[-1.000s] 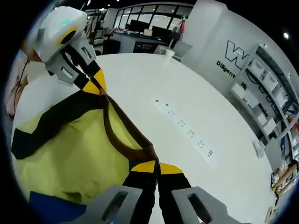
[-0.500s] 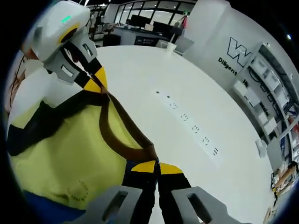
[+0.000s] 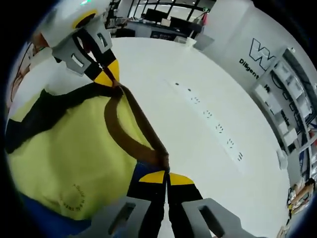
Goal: Fold the garment on the visible template until the final outline fits inside the template.
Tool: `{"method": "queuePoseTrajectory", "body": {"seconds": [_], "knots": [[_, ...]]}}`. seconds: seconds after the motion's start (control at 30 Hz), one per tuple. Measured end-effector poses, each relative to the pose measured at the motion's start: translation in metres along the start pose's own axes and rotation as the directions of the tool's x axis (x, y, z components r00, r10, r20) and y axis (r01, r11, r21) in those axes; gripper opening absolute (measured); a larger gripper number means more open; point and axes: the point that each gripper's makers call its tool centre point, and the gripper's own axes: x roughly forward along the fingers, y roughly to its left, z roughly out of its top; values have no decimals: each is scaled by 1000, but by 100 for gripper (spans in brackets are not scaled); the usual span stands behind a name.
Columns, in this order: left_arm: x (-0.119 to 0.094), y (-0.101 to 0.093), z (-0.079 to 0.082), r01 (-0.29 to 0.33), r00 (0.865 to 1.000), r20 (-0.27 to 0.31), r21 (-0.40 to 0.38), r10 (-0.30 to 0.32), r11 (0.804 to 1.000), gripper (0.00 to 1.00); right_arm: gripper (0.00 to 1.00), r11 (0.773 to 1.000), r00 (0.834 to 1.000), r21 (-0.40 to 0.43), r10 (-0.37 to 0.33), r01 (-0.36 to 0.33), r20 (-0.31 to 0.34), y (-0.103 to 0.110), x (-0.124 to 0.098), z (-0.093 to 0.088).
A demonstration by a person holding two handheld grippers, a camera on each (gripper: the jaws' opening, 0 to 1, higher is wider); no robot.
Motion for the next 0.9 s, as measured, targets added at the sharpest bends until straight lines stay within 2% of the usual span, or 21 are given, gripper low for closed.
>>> {"method": "queuePoseTrajectory", "body": {"seconds": [0.13, 0.2, 0.27, 0.3, 0.33, 0.37, 0.4, 0.43, 0.47, 0.5, 0.57, 0.6, 0.63, 0.67, 0.7, 0.73, 0.77, 0.83, 0.87, 0.9], "knots": [[3, 3, 2, -4, 1000, 7, -30, 4, 1000, 1, 0, 1000, 1000, 10, -5, 5, 19, -6, 4, 5], [3, 5, 3, 2, 1000, 9, -70, -1, 998, 1, 0, 1000, 1000, 30, -3, 2, 20, -9, 6, 6], [4, 6, 3, 12, 1000, 11, -151, -10, 988, 1, 0, 999, 1000, 54, -1, 0, 25, -10, 7, 6], [4, 6, 3, 16, 1000, 5, -195, -15, 981, 0, 0, 992, 999, 129, 5, -11, 44, -10, 8, 8], [4, 7, 2, 19, 1000, -7, -251, -22, 968, 0, 0, 989, 999, 150, 7, -14, 46, -11, 9, 8], [4, 7, 2, 23, 1000, -13, -252, -27, 967, 0, 0, 975, 999, 222, 16, -27, 50, -12, 9, 8], [4, 8, 2, 26, 999, -15, -220, -30, 975, 0, 0, 967, 999, 254, 20, -31, 46, -12, 9, 8], [4, 7, 2, 27, 999, -22, -202, -32, 979, 0, 0, 969, 999, 245, 16, -26, 40, -13, 9, 8], [4, 6, 3, 18, 999, -34, -192, -25, 981, 0, 0, 979, 1000, 203, 4, -9, 23, -12, 9, 9], [5, 6, 3, 15, 999, -38, -187, -22, 982, 0, 0, 997, 1000, 82, -14, 14, 2, -12, 9, 10], [4, 6, 3, -5, 998, -61, -114, -2, 993, 0, 0, 999, 1000, -23, -24, 23, -9, -11, 9, 11], [4, 6, 3, -5, 998, -67, -62, 0, 998, 0, 0, 999, 1000, 27, -19, 19, -8, -9, 10, 11], [5, 5, 4, 1, 998, -69, -2, -1, 1000, 0, 0, 991, 1000, 133, -21, 23, -22, -11, 10, 9], [6, 6, 5, -7, 998, -69, -15, 6, 1000, 0, 0, 956, 999, 292, -11, 20, -30, -11, 9, 8], [6, 6, 5, -9, 997, -70, -41, 6, 999, 0, 0, 939, 1000, 344, -5, 13, -23, -12, 9, 7], [6, 7, 5, -10, 997, -73, -62, 6, 998, 0, 0, 940, 1000, 342, 0, 5, -15, -14, 9, 7], [6, 7, 4, -16, 997, -74, -97, 9, 995, 0, 0, 959, 1000, 285, -2, 6, -14, -13, 9, 7], [6, 7, 4, -21, 997, -69, -93, 14, 995, 1, 0, 994, 1000, 109, 7, -6, -14, -10, 7, 7], [6, 7, 4, -21, 998, -54, -57, 18, 998, 1, 0, 995, 1000, 95, 8, -6, -15, -7, 6, 7], [9, 9, 5, -16, 999, -44, -26, 15, 1000, 1, 0, 992, 1000, 127, 10, -8, -12, -6, 5, 7]]}}
